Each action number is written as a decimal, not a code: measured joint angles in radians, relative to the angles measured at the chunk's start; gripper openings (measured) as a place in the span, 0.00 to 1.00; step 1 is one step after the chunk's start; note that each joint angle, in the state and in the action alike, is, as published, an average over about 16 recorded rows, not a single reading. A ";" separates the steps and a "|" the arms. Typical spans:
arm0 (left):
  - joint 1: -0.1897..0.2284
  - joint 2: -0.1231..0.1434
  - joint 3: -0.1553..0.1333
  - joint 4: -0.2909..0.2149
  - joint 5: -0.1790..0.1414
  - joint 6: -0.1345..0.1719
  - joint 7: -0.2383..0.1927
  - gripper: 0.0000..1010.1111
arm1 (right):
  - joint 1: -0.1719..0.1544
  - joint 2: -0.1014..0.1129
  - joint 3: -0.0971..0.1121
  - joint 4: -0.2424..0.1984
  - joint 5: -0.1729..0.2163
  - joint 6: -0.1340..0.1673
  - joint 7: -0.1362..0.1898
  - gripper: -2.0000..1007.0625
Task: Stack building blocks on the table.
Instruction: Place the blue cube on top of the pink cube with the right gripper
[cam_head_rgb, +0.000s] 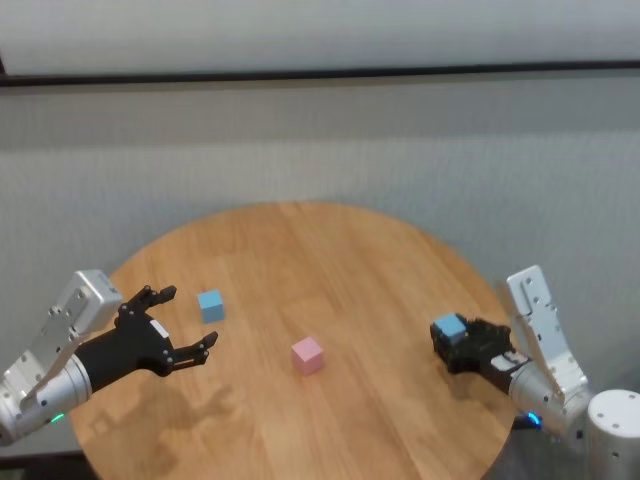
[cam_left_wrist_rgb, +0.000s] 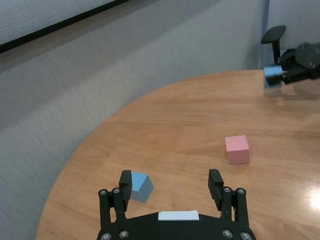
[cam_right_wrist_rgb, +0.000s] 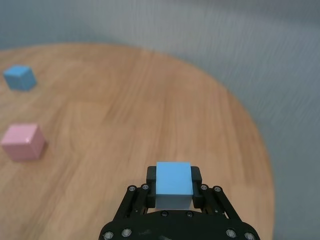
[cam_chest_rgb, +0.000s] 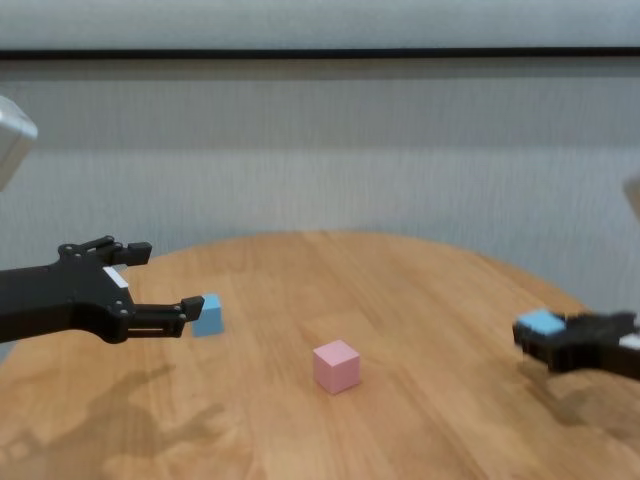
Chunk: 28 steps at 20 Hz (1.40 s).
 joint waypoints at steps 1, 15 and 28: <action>0.000 0.000 0.000 0.000 0.000 0.000 0.000 0.99 | 0.001 0.000 0.001 -0.007 0.000 -0.005 0.005 0.37; 0.000 0.000 0.000 0.000 0.000 0.000 0.000 0.99 | 0.082 -0.044 -0.066 -0.008 0.051 -0.109 0.148 0.37; 0.000 0.000 0.000 0.000 0.000 0.000 0.000 0.99 | 0.117 -0.098 -0.161 0.058 0.080 -0.151 0.203 0.37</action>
